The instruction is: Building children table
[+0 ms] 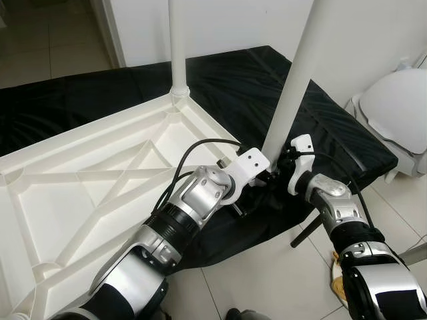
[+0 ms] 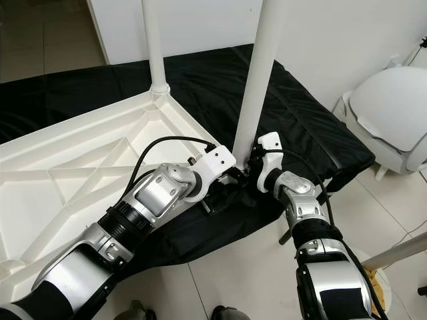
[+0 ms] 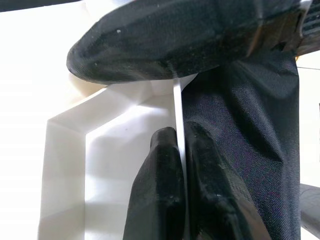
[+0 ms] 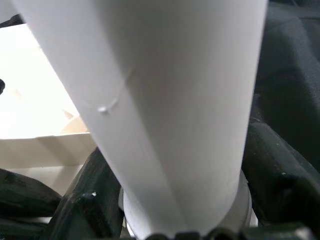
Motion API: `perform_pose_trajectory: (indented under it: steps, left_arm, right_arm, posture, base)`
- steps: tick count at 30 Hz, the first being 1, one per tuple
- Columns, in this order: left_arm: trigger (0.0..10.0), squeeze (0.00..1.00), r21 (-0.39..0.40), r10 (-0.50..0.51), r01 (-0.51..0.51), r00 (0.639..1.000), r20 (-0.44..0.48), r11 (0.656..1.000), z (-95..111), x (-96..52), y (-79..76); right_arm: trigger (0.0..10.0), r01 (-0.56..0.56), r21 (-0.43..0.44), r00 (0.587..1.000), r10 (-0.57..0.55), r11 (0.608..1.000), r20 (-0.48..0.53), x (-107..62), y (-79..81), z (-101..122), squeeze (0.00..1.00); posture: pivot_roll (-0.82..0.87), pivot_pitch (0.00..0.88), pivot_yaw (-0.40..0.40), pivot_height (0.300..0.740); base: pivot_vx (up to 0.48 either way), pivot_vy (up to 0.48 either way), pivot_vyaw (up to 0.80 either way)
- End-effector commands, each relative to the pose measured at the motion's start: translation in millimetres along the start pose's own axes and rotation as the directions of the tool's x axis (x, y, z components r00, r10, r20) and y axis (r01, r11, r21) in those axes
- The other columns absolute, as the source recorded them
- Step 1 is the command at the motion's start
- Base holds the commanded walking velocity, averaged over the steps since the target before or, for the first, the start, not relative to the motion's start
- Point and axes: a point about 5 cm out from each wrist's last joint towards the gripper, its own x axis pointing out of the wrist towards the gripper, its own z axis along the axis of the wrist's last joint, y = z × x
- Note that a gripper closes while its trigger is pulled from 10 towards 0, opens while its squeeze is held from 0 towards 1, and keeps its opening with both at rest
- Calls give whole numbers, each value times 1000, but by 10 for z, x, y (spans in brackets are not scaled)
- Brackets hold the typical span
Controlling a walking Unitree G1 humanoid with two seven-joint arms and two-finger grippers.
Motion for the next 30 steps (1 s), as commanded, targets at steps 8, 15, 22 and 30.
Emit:
perform_pose_trajectory:
  steps: [8, 15, 22, 30]
  left_arm:
    - [10000, 0, 57, 14, -15, 1000, 21, 998, 96, -34, -19]
    - [10000, 0, 56, 11, -12, 1000, 21, 998, 93, -31, -39]
    - [10000, 0, 56, 7, -9, 1000, 22, 998, 95, -27, -50]
    - [10000, 0, 55, 6, -8, 1000, 21, 998, 96, -23, -59]
  right_arm:
    - [0, -38, 2, 999, 38, 999, -38, -87, -18, -94, 0]
    - [0, 233, 58, 970, -228, 971, -80, -104, -131, -208, 0]
    - [0, 476, 172, 878, -458, 862, -135, -103, -200, -296, 0]
    - [0, 696, 179, 718, -673, 695, -178, -50, -107, -341, 0]
  posture:
    - [-90, 58, 20, 740]
    - [-90, 54, 15, 740]
    - [-90, 51, 11, 740]
    - [-89, 53, 6, 740]
  base:
    - [0, 0, 0]
    - [0, 0, 0]
    - [0, 0, 0]
    - [0, 0, 0]
